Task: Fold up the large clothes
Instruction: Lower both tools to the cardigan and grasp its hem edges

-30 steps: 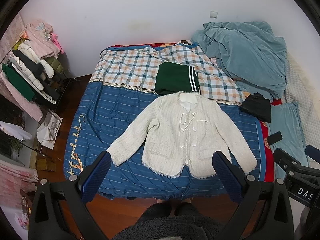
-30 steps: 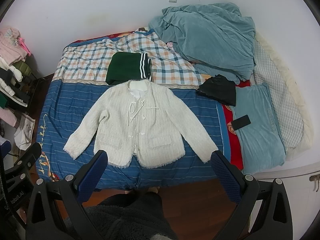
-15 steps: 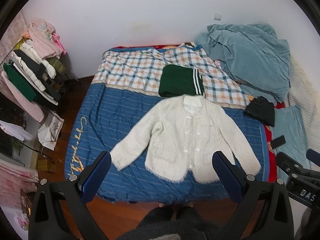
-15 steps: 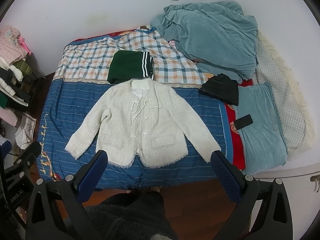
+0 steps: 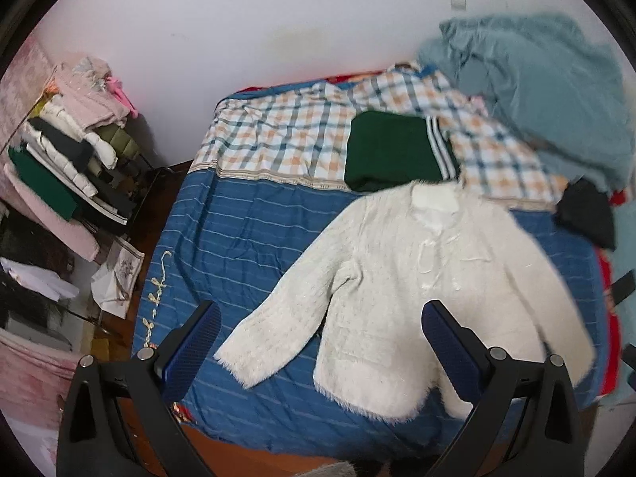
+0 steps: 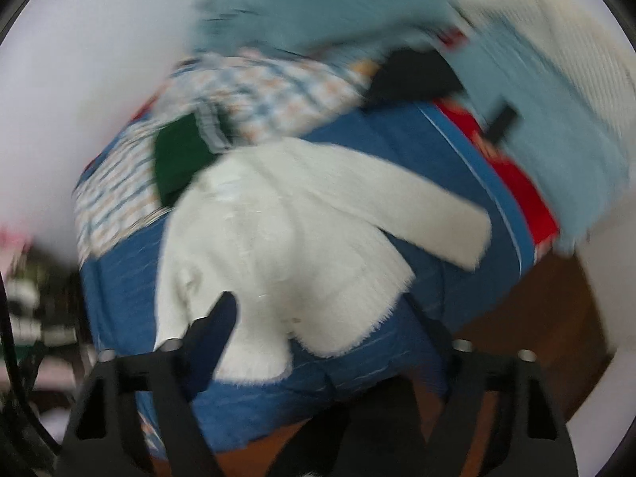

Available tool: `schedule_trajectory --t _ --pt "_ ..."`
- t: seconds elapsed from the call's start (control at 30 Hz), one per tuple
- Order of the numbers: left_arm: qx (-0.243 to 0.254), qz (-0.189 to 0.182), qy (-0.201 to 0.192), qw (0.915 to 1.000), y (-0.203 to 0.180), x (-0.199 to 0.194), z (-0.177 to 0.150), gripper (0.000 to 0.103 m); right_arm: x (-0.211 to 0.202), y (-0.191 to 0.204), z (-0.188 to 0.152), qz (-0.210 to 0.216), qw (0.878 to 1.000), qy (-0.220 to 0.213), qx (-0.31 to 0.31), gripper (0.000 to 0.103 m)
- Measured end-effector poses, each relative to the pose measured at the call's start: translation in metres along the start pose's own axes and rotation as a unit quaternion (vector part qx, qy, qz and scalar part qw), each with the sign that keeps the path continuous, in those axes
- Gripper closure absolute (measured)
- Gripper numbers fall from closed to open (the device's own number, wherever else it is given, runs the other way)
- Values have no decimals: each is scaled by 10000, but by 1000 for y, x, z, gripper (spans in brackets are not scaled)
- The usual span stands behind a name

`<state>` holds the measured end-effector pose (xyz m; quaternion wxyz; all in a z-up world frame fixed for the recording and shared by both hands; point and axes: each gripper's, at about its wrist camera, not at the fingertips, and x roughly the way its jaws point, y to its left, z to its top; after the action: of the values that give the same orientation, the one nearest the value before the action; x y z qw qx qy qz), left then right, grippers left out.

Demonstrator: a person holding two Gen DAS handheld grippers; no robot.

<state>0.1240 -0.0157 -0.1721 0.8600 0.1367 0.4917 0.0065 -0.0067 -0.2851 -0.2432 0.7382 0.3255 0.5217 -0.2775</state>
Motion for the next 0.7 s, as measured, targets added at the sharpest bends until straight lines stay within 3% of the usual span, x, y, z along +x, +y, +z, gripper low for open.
schedule_trajectory --t 0.13,0.27,0.47,0.63,0.7 --pt "138 267 275 9992 -36 74 -11 0 99 -103 11 -28 9927 221 1186 28" --pt "308 629 684 9952 -78 152 -32 0 196 -209 25 -303 9758 295 2143 27" --pt "332 1088 1275 9853 -121 238 -58 0 323 -328 55 -719 9510 453 2971 27" --pt "305 1303 1595 9781 -154 281 -64 0 388 -362 73 -659 9521 772 2885 24" --pt "303 1288 1593 9783 -167 288 -61 0 391 -357 79 -747 9581 764 2659 39"
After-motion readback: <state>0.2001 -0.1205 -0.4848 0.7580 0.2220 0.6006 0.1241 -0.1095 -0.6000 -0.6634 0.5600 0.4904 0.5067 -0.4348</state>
